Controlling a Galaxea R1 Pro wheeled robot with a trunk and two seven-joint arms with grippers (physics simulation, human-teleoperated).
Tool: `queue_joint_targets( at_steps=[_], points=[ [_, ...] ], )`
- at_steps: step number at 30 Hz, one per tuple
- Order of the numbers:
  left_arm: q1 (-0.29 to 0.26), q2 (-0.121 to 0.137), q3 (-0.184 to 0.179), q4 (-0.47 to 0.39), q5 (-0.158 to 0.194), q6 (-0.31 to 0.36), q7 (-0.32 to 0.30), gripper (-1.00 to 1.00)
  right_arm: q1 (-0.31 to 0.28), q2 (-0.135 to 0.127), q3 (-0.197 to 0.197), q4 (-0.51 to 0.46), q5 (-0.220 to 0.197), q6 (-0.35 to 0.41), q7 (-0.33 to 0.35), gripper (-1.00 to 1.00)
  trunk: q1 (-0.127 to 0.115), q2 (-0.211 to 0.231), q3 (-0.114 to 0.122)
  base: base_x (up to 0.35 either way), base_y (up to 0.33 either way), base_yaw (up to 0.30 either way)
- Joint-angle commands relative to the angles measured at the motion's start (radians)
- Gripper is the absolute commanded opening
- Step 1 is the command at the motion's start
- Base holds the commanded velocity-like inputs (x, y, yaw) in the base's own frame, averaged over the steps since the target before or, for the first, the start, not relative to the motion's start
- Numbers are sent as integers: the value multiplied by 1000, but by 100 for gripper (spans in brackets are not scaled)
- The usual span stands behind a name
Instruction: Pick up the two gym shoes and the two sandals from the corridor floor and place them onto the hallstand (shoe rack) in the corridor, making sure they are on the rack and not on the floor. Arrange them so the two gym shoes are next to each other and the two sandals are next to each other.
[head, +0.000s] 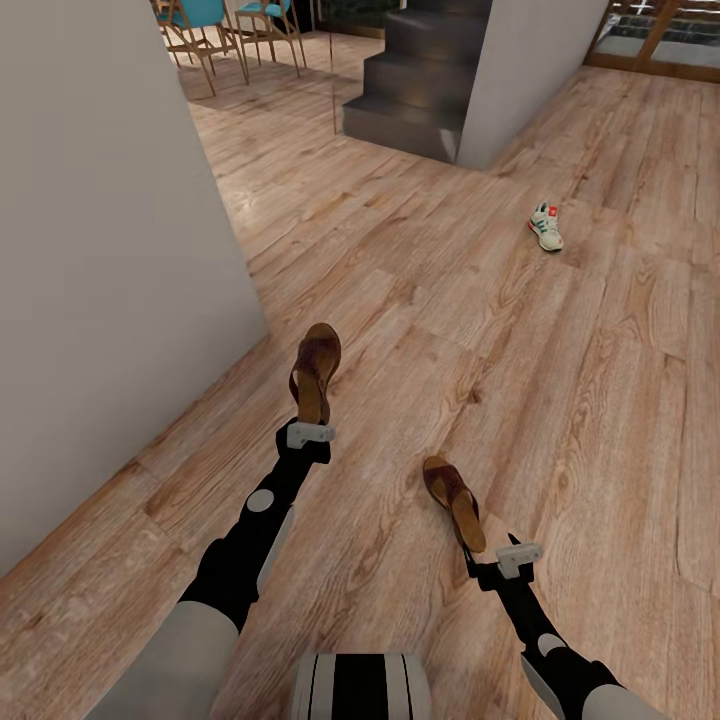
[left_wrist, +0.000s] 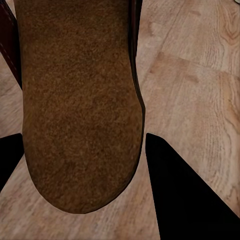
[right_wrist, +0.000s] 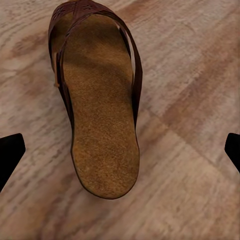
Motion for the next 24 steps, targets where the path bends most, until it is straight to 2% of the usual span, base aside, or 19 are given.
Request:
queue_joint_targets(
  at_steps=[1, 14, 18, 22, 24],
  points=[
    [0, 0, 0, 0, -3, 0, 0, -100, 0, 0, 0, 0, 0, 0, 0, 100, 0, 0, 0, 0, 0, 0],
    [0, 0, 0, 1, -3, 0, 0, -100, 0, 7, 1, 1, 1, 0, 0, 100, 0, 0, 0, 0, 0, 0],
    [0, 0, 0, 1, -3, 0, 0, -100, 0, 7, 1, 1, 1, 0, 0, 100, 2, -1, -15, 0, 0, 0],
    [0, 0, 0, 1, -3, 0, 1, -100, 0, 7, 2, 1, 1, 0, 0, 100, 2, -1, -15, 0, 0, 0],
    [0, 0, 0, 1, -3, 0, 1, -100, 0, 7, 2, 1, 1, 0, 0, 100, 3, -1, -23, 0, 0, 0]
  ],
)
